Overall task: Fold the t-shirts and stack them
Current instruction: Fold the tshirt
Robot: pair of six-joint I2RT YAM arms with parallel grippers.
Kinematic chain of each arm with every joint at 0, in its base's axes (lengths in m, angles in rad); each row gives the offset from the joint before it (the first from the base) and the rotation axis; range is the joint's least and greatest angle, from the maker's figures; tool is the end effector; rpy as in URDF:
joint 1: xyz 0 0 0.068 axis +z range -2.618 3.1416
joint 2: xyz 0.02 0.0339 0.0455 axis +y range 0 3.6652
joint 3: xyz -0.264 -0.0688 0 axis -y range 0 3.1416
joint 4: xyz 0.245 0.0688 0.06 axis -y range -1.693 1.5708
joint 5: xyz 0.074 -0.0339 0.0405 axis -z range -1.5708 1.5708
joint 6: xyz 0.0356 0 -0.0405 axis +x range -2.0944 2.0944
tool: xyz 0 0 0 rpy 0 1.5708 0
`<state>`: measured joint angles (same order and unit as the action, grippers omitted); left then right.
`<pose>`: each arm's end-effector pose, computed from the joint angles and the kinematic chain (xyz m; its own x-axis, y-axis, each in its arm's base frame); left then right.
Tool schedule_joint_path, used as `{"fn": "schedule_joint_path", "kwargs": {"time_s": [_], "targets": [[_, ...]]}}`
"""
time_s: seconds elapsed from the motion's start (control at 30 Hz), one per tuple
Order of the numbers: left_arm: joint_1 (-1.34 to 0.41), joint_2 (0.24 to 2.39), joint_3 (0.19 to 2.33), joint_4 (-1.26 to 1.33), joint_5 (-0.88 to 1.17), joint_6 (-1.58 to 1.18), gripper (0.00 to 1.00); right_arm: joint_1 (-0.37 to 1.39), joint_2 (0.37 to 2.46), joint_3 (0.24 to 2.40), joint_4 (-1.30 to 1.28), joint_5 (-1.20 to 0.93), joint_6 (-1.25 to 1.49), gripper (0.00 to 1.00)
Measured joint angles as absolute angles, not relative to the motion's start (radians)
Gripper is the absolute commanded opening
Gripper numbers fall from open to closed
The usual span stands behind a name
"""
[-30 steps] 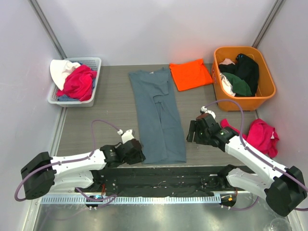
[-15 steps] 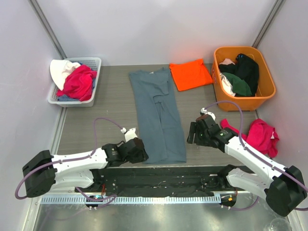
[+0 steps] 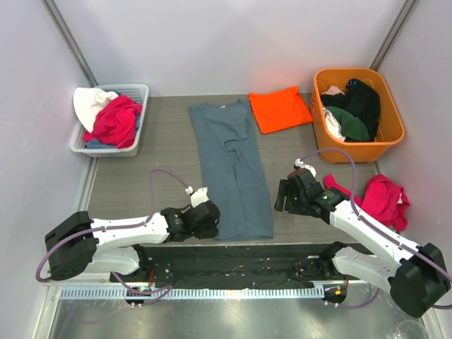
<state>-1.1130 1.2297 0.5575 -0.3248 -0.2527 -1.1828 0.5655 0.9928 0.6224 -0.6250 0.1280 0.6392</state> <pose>0.1051 -0.1931 0.1656 -0.8889 -0.2238 -0.3997 -0.0377 0.9053 -0.4230 0.1589 0.0955 0.2102 -0.8506 0.1610 -0.5006 0.0431 0.9701 0.2387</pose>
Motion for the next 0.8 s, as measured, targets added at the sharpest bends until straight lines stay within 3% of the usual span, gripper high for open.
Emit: {"fn": "schedule_joint_path", "kwargs": {"time_s": [0.3, 0.6, 0.8], "targets": [[-1.114, 1.203, 0.559, -0.353, -0.259, -1.171, 0.0, 0.566, 0.992, 0.621, -0.625, 0.125, 0.641, 0.72], [-1.114, 0.957, 0.557, -0.466, -0.308, -1.197, 0.0, 0.566, 0.992, 0.612, -0.626, 0.078, 0.656, 0.72], [-1.114, 0.915, 0.517, -0.501, -0.318, -1.222, 0.0, 0.566, 0.991, 0.598, -0.626, -0.001, 0.664, 0.72]]}}
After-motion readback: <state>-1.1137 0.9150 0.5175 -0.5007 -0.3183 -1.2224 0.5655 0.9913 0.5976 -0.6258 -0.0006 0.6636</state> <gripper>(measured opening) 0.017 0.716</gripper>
